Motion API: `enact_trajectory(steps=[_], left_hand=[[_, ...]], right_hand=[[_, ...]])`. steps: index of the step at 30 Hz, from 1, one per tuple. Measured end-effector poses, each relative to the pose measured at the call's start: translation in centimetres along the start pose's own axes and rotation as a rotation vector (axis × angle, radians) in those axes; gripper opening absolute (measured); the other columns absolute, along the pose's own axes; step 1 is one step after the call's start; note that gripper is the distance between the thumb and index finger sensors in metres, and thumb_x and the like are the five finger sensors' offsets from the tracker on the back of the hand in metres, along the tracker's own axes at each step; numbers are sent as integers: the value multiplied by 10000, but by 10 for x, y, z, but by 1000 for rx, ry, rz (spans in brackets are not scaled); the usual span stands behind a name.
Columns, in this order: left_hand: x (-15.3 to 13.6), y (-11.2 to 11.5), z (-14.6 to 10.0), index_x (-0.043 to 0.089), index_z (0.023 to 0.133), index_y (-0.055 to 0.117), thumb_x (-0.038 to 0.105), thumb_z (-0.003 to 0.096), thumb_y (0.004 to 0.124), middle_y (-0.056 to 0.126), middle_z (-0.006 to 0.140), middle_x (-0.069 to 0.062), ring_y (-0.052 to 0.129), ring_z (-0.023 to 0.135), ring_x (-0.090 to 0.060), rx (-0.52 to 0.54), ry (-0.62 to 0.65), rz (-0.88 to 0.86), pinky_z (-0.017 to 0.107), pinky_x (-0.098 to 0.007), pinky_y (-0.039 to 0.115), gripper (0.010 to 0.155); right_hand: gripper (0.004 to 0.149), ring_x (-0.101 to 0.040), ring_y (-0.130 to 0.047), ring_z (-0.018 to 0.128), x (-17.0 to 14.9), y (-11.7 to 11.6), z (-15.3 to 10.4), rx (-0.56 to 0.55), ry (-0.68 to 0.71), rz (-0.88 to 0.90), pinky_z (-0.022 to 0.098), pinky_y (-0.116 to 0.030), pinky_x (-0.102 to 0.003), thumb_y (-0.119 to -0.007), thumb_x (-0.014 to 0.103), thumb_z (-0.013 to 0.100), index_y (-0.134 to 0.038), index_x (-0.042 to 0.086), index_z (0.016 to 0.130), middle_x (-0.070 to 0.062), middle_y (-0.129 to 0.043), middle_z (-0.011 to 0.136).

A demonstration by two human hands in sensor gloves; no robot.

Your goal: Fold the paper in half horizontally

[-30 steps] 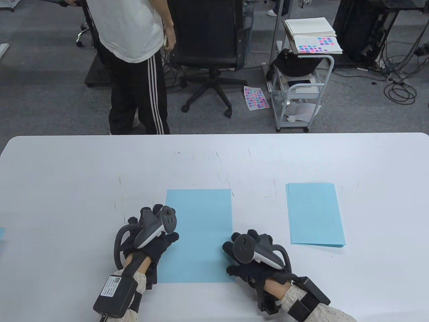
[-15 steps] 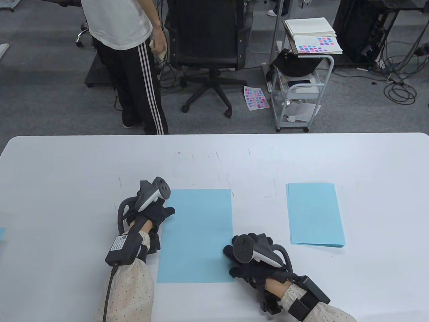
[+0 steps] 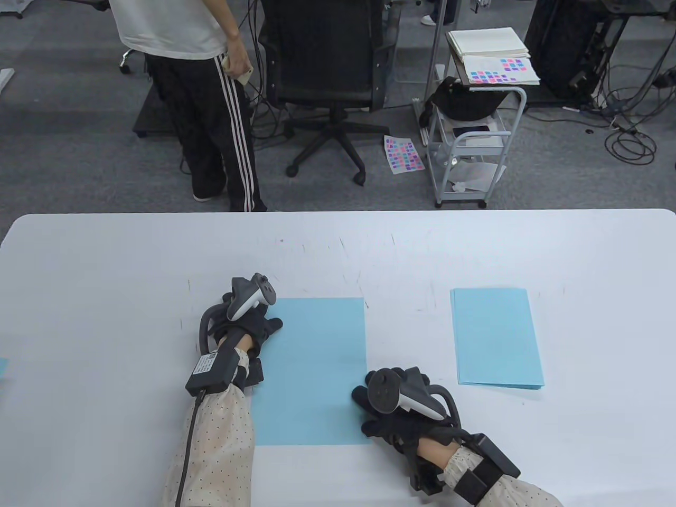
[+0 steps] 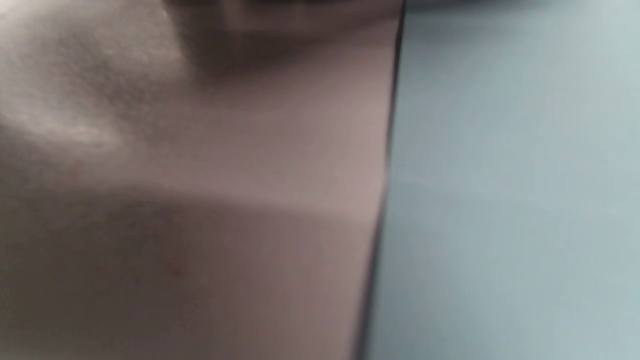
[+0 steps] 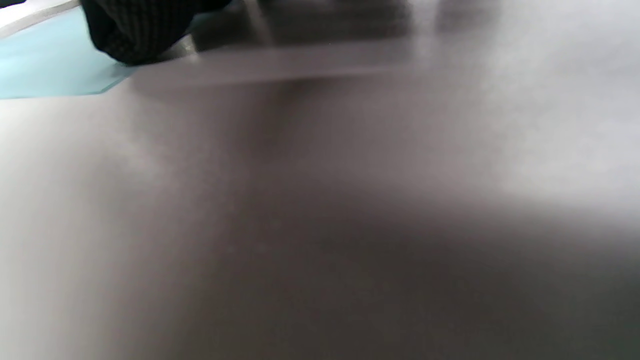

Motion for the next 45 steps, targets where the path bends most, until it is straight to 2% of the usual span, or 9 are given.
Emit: enact_trajectory(steps=[8,15,17,19,22,25,27,32,45], left_hand=[[0,-6,-8,636,982,263,621,378,625,97,1178,240,113,1170,-177,65,22,24,898,-536,285,705],[-1,-18,-21,656,978,308,598,382,669,427,1193,171,411,1173,-167,49,108,-99,886,-537,387,699],[0,-22,-25,609,998,241,591,381,686,534,1156,208,485,1157,-148,52,127,-139,885,-529,407,761],[0,-27,-29,414,1049,129,573,377,720,648,1093,228,563,1131,-139,60,145,-179,879,-521,435,909],[2,-33,-34,267,1037,54,512,384,776,727,1015,208,678,1079,-148,79,164,-225,869,-524,476,1004],[4,-42,-42,248,1050,150,423,414,805,848,896,249,805,1002,-93,145,188,-246,854,-484,549,929],[6,-47,-49,354,1056,356,389,416,820,939,824,273,833,983,-58,165,223,-253,854,-470,554,792],[6,-51,-70,518,906,725,413,415,800,980,837,277,829,996,-67,195,293,-250,842,-468,577,507],[-15,-46,-115,554,869,772,480,403,768,956,905,255,817,1014,-110,211,352,-235,836,-472,583,472]], right_hand=[[675,-354,-70,1080,0,0,0,-3,2,-1,716,-76,-675,-696,472,450,-355,471,1033,140,-170,1182],[678,-352,-75,1081,0,0,1,-5,1,-2,717,-79,-675,-698,472,446,-357,472,1031,143,-174,1181],[676,-352,-75,1081,0,0,1,-6,0,-2,717,-79,-674,-698,472,446,-357,474,1030,142,-175,1182],[676,-352,-77,1082,0,0,1,-6,0,-2,718,-79,-674,-698,471,446,-359,472,1030,142,-177,1182],[677,-353,-78,1082,0,0,1,-6,0,-2,717,-79,-675,-700,470,444,-360,472,1030,143,-180,1182],[677,-352,-79,1082,0,0,1,-10,0,-6,718,-77,-674,-696,471,445,-358,471,1031,141,-178,1182],[677,-350,-77,1082,0,0,1,-10,0,-6,718,-77,-673,-695,472,445,-356,474,1030,146,-177,1181],[674,-347,-84,1085,0,0,1,-12,-6,-11,721,-82,-672,-696,473,443,-360,477,1027,147,-181,1182],[677,-342,-77,1083,0,-1,1,-7,-15,-10,722,-84,-669,-693,477,442,-352,481,1027,153,-173,1180]])
Point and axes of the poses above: the tracker on the back of each hand, its own x axis roughly to the thumb side, its own z axis roughly from the wrist to the fingertips, y = z × x, the point moved 5 cm from there along z, roughly from the wrist to the fingertips
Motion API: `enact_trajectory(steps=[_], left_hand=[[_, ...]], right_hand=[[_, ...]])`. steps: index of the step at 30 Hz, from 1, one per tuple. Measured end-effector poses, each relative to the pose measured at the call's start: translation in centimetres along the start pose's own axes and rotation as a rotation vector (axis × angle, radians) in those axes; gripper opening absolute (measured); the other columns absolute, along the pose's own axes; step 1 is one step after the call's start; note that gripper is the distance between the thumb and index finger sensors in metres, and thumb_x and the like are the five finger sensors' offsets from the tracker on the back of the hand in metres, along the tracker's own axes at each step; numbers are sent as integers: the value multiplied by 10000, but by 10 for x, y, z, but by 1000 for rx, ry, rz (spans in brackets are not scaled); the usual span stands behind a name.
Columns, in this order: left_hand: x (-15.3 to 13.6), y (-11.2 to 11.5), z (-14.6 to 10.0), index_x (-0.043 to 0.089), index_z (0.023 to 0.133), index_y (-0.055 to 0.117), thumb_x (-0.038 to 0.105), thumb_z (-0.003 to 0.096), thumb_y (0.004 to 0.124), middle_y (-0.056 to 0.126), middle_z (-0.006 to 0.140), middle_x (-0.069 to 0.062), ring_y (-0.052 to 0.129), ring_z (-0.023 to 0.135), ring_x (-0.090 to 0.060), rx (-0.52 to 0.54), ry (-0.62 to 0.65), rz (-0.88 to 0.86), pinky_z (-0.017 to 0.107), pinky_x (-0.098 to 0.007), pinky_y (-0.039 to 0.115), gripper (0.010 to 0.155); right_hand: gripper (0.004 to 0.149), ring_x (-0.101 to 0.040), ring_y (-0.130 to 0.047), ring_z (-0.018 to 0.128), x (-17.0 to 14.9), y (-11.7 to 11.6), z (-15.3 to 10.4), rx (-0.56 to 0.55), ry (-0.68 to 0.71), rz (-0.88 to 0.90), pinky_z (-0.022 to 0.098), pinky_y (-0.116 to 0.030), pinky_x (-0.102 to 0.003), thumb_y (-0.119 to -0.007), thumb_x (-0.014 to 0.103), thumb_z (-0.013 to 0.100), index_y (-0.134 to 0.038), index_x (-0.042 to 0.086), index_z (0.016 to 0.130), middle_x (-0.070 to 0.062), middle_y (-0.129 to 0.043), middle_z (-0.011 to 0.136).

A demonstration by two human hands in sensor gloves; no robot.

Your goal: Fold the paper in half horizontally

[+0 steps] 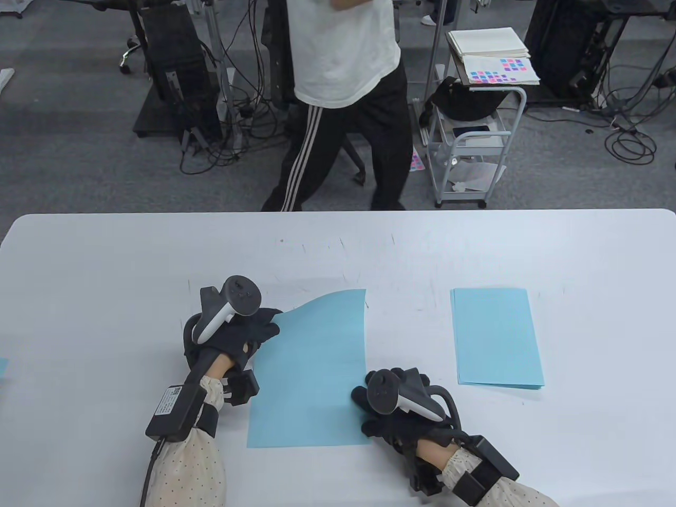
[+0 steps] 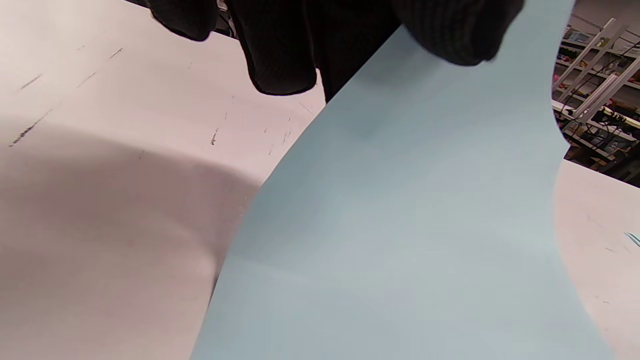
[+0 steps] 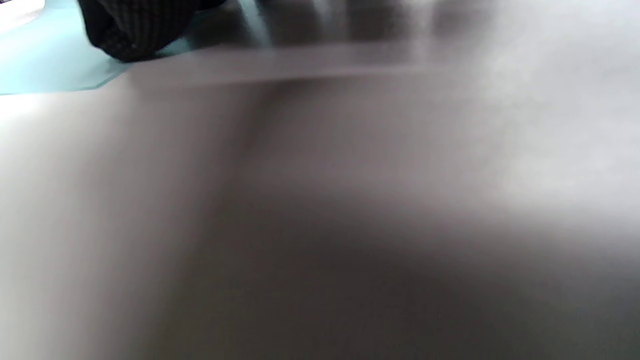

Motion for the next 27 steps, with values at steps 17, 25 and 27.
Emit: enact_trajectory(steps=[17,25,27], left_hand=[[-30,27,-45,559,840,805,482,394,774,891,971,252,792,1035,-129,-8,-9,30,839,-487,570,454],[-42,50,-60,562,835,809,481,390,778,851,998,265,765,1052,-126,-5,-6,39,843,-490,561,453],[-44,56,-63,558,838,809,479,390,779,835,1006,271,754,1057,-122,-7,-3,52,844,-489,560,456]], right_hand=[[673,-334,-57,1080,-1,-1,0,11,-7,25,725,-87,-665,-696,473,448,-351,486,1026,161,-159,1177],[674,-328,-51,1078,-2,-2,1,11,-7,32,725,-86,-662,-696,476,446,-350,490,1025,166,-154,1176],[674,-327,-50,1077,-2,-2,1,11,-6,34,725,-88,-662,-695,476,446,-350,491,1024,165,-155,1176]])
Point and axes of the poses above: the tracker on the back of each hand, its own x axis roughly to the thumb side, its own z axis roughly from the wrist to the fingertips, y = z × x, the point moved 5 cm from there along z, roughly from the wrist to the fingertips
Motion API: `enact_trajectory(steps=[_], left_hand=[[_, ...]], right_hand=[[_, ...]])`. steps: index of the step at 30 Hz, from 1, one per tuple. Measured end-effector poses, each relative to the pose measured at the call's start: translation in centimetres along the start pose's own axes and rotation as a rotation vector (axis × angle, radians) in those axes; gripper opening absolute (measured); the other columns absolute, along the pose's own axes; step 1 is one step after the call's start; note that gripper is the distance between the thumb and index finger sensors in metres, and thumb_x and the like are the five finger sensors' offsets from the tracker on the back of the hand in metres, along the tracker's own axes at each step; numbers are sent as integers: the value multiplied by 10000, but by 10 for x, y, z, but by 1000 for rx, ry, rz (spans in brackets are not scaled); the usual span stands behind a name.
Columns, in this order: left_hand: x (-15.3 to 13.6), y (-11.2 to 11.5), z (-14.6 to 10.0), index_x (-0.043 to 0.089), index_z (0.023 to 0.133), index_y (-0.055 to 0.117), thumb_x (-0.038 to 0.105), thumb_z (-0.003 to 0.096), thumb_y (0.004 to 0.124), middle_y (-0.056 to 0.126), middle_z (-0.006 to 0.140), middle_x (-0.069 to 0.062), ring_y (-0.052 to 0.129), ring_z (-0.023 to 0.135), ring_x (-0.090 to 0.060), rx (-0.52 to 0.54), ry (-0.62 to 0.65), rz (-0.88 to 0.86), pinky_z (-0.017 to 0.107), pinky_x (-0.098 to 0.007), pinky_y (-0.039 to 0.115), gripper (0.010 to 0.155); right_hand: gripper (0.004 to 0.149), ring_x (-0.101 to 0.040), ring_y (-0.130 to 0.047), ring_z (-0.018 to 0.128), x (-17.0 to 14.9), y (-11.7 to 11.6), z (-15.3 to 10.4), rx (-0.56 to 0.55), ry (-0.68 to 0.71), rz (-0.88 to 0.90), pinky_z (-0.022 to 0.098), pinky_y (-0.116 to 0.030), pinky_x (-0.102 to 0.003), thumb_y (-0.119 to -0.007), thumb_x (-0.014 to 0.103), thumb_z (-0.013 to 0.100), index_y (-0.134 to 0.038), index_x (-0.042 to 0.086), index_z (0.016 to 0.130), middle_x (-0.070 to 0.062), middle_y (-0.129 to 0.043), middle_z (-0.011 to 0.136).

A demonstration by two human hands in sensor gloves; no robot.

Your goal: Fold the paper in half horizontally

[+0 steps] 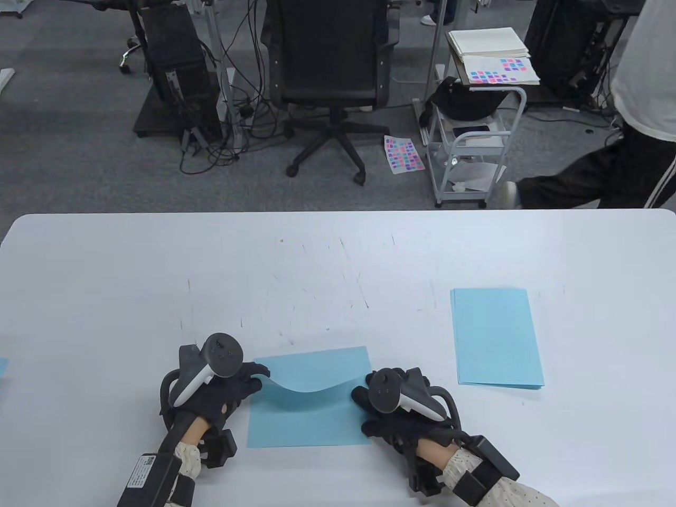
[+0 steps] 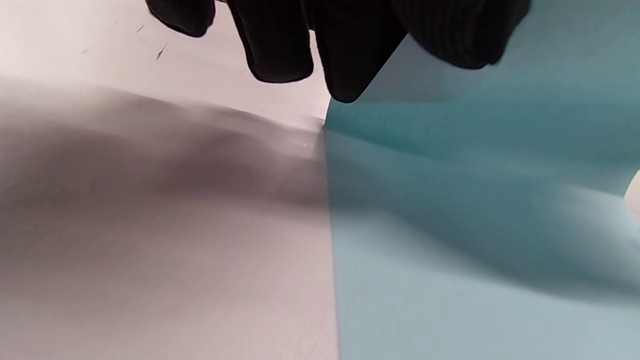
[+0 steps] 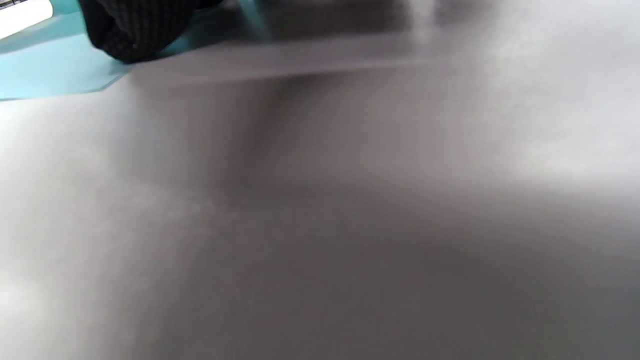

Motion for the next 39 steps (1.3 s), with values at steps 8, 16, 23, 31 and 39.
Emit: enact_trajectory(steps=[8,16,23,31,39], left_hand=[[0,17,-10,570,838,798,469,386,788,784,1030,289,677,1094,-114,20,20,95,853,-497,532,463],[5,33,-14,585,838,777,472,376,792,727,1041,312,642,1100,-88,21,38,221,855,-496,524,475],[9,39,-17,588,848,750,464,379,788,683,1051,311,640,1097,-79,35,46,288,853,-491,530,486],[11,43,-20,611,865,688,333,405,807,632,1069,324,645,1100,-85,13,46,366,852,-488,535,550],[8,43,-20,628,871,668,288,432,763,621,1073,336,619,1109,-91,2,32,346,853,-479,535,564]], right_hand=[[673,-322,-46,1076,-1,0,0,1,2,7,727,-87,-659,-696,477,446,-351,493,1024,168,-152,1175],[674,-325,-44,1075,-1,0,1,4,3,7,726,-86,-659,-696,478,449,-348,492,1025,166,-151,1175],[674,-323,-43,1075,-1,0,1,3,3,8,726,-86,-659,-695,480,449,-347,493,1025,168,-150,1175],[676,-324,-44,1076,-1,0,1,3,1,5,726,-85,-660,-696,480,448,-346,493,1026,168,-149,1175],[674,-323,-43,1075,-1,-1,1,3,4,8,726,-85,-659,-695,479,449,-347,492,1026,166,-149,1175]])
Point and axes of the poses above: the tracker on the back of each hand, its own x axis roughly to the thumb side, its own z axis roughly from the wrist to the fingertips, y = z × x, the point moved 5 cm from there along z, roughly from the wrist to the fingertips
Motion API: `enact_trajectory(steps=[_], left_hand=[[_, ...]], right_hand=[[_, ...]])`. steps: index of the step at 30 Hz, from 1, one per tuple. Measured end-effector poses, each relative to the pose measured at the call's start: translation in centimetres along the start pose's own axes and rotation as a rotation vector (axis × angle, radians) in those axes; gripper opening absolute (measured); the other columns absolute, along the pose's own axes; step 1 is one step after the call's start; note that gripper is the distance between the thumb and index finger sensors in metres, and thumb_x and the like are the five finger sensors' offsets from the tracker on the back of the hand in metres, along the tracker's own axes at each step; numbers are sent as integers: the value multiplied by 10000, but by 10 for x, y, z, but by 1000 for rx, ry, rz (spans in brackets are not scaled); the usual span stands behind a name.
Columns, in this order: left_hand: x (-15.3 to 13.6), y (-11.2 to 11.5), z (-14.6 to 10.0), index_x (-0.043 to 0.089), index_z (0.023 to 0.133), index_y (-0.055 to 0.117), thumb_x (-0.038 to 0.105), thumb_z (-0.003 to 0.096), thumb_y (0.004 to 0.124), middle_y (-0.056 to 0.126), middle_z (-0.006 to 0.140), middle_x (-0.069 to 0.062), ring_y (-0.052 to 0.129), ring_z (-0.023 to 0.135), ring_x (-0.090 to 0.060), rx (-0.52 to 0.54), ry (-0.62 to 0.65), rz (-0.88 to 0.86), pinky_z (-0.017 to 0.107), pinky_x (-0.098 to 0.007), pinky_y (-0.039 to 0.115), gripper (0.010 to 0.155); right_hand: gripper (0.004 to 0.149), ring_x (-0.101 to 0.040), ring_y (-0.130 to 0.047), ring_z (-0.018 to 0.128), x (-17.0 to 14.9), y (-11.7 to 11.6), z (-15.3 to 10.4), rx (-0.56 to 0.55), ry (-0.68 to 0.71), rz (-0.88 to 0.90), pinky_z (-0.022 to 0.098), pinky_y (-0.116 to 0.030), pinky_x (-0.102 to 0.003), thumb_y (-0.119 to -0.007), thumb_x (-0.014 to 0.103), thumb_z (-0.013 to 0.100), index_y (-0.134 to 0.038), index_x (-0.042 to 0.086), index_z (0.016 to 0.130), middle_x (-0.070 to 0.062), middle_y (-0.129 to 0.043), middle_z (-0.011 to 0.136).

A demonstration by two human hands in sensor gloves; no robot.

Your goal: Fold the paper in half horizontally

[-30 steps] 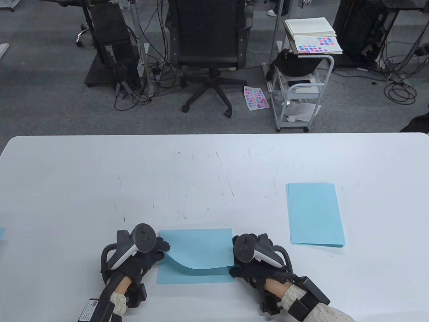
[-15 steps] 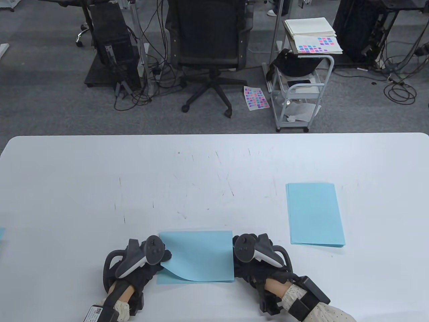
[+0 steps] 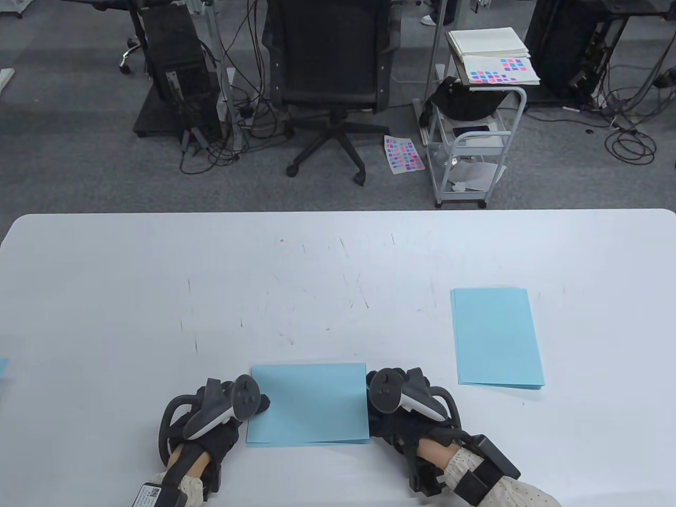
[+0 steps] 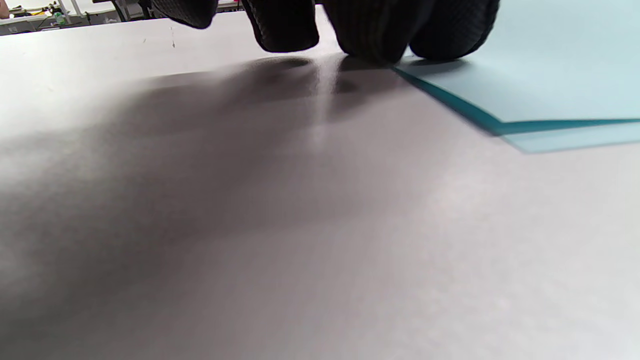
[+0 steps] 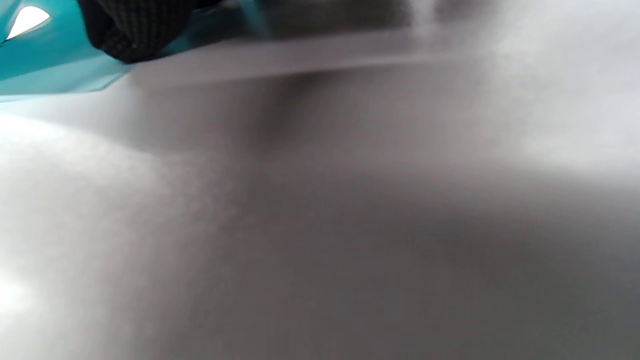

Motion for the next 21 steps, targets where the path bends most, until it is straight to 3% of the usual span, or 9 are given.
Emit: enact_trajectory(steps=[3,6,21], left_hand=[[0,3,0,583,919,655,484,365,788,591,1107,287,577,1122,-116,-32,10,-73,850,-490,529,578],[2,8,2,569,938,591,526,329,803,513,1137,272,505,1141,-131,-45,8,-59,857,-494,505,647],[9,14,-2,606,979,327,515,336,780,376,1143,290,359,1150,-124,-85,24,2,867,-491,470,792]], right_hand=[[675,-323,-42,1074,0,0,0,1,1,2,727,-85,-658,-696,479,449,-346,492,1026,166,-148,1174],[674,-324,-43,1075,0,0,0,1,0,0,727,-85,-659,-694,480,449,-346,493,1026,165,-148,1175],[673,-321,-41,1076,0,0,0,4,-3,0,727,-84,-658,-695,480,451,-346,495,1026,168,-146,1175]])
Point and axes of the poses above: the tracker on the back of each hand, its own x axis roughly to the thumb side, its own z axis roughly from the wrist to the fingertips, y = z × x, the point moved 5 cm from there along z, roughly from the wrist to the fingertips
